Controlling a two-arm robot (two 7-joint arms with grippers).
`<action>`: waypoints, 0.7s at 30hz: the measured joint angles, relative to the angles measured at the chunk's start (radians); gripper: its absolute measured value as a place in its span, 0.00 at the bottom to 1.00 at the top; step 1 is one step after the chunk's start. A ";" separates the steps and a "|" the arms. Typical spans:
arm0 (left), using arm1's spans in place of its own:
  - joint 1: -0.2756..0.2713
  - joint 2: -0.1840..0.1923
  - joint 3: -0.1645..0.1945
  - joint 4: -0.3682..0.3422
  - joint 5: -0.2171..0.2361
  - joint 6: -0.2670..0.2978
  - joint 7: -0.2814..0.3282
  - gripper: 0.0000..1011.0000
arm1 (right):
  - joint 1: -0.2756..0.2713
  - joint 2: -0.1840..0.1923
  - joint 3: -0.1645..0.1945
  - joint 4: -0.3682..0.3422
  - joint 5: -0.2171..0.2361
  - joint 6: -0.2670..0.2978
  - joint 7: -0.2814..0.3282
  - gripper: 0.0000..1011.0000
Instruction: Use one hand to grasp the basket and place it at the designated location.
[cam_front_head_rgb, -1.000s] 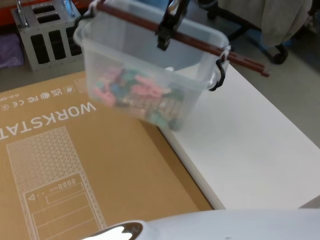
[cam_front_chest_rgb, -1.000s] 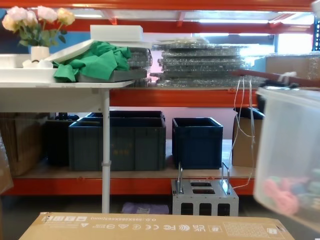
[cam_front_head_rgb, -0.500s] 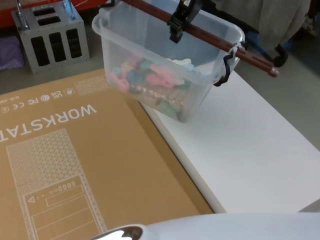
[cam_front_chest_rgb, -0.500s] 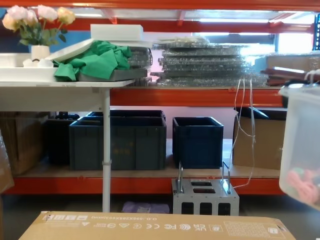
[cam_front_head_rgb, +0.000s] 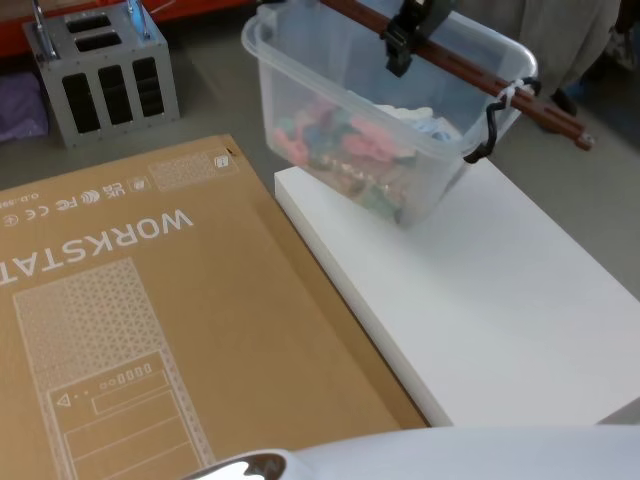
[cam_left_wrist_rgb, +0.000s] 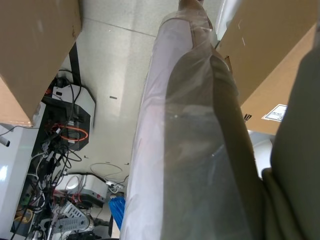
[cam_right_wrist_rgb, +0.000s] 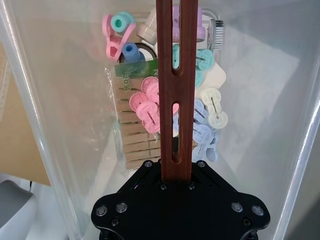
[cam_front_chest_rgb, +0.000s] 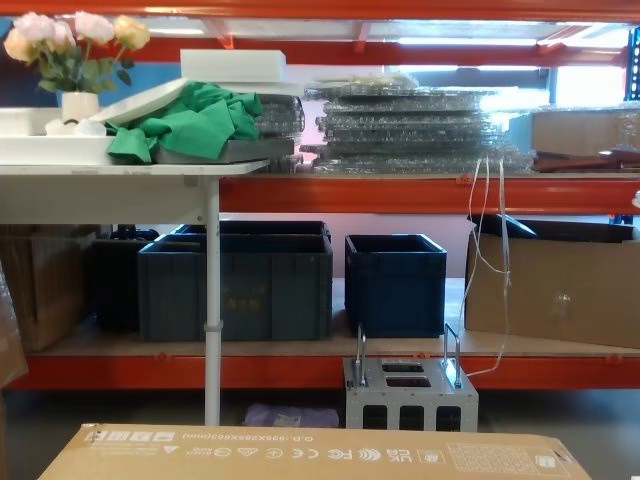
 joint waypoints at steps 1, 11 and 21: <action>0.000 0.000 0.000 0.000 0.000 0.000 0.000 0.00 | -0.001 0.003 0.001 0.003 -0.002 0.002 0.000 0.00; 0.000 0.000 0.000 0.000 0.000 0.000 0.000 0.00 | -0.019 0.023 0.013 0.081 -0.035 0.041 0.007 0.00; 0.000 0.000 0.000 0.000 0.000 0.000 0.000 0.00 | -0.032 0.021 0.028 0.117 -0.047 0.049 0.012 0.00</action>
